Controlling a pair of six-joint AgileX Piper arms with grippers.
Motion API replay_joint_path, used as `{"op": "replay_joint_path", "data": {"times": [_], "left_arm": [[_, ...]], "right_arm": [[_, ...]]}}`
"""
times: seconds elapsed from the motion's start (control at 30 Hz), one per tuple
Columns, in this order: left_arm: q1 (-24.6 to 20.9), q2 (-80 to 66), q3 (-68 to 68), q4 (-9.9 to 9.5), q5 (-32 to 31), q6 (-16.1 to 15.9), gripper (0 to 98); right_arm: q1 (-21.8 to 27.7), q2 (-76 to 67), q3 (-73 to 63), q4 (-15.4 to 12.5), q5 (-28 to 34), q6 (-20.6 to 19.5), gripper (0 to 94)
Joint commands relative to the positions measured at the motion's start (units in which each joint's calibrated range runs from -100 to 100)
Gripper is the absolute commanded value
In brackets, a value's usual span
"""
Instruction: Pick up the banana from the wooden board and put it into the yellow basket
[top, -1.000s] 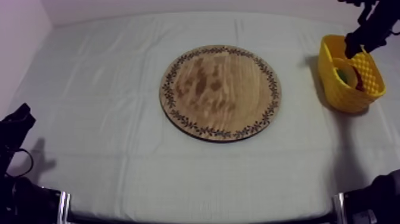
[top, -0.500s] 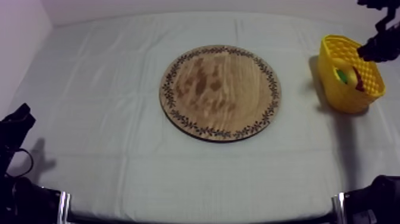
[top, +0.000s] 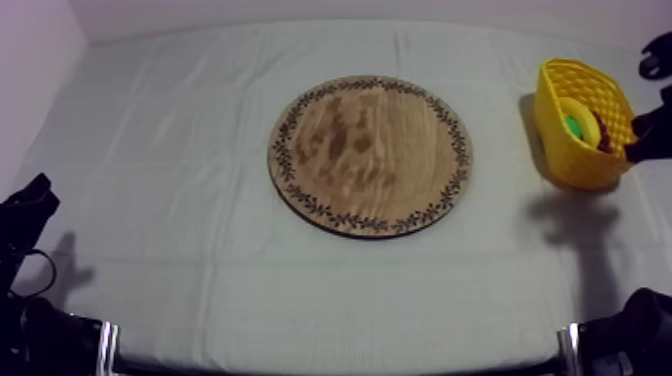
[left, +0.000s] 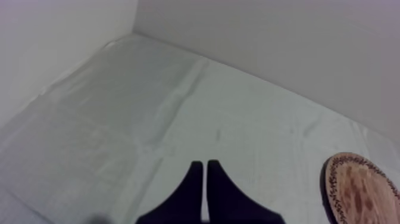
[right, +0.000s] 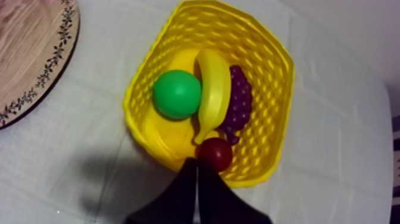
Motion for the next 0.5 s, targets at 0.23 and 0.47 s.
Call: {"op": "replay_joint_path", "data": {"times": [0.23, 0.47], "left_arm": [[0.0, 0.0, 0.0, -0.01, 0.0, 0.0, 0.1], [0.0, 0.0, 0.0, -0.01, 0.0, 0.0, 0.1]], "right_arm": [[2.1, -22.3, 21.0, -15.9, -4.1, 9.3, 0.3], [0.7, -34.5, 23.4, -11.5, 2.8, 1.4, 0.3]]}}
